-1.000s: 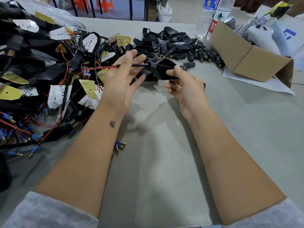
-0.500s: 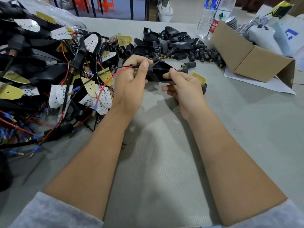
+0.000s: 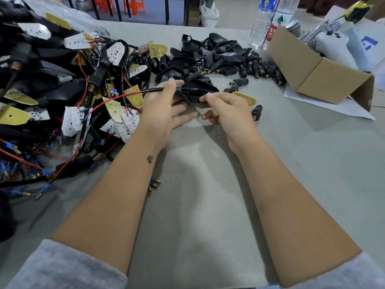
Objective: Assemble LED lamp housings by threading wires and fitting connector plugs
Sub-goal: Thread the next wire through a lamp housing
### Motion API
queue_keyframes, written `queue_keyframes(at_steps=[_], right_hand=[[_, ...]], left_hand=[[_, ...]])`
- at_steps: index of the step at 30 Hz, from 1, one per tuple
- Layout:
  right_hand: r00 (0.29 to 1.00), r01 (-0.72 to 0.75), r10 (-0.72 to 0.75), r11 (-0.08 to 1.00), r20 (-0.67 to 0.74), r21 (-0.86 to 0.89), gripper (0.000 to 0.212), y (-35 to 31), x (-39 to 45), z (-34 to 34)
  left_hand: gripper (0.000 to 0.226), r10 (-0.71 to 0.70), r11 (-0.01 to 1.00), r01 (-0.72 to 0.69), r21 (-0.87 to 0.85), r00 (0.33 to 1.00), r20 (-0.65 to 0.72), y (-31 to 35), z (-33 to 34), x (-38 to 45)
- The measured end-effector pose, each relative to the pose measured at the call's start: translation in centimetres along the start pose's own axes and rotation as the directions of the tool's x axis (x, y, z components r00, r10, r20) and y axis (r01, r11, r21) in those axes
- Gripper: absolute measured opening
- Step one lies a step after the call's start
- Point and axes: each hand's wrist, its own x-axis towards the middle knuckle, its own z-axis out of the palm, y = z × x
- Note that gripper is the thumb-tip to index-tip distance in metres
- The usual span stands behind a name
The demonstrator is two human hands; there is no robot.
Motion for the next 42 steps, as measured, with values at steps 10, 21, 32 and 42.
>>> queue_keyframes(at_steps=[10, 21, 32, 42], right_hand=[[0.969, 0.007, 0.004, 0.999, -0.248, 0.043, 0.031, 0.0, 0.2, 0.1], [0.886, -0.049, 0.096, 0.992, -0.454, 0.114, 0.015, 0.5, 1.0, -0.7], [0.965, 0.020, 0.000, 0.997, -0.262, 0.073, 0.022, 0.1, 0.4, -0.2], [0.976, 0.007, -0.023, 0.997, -0.216, -0.077, 0.016, -0.2, 0.1, 0.5]], left_hand=[[0.024, 0.142, 0.990, -0.139, 0.031, 0.983, -0.117, 0.0, 0.3, -0.1], [0.030, 0.092, 0.992, -0.110, -0.068, 0.970, -0.224, 0.3, 0.3, 0.2], [0.024, 0.023, 0.989, -0.011, 0.147, 0.997, -0.080, -0.2, 1.5, -0.2], [0.024, 0.061, 0.977, -0.046, 0.208, 0.996, -0.065, -0.4, 1.2, -0.1]])
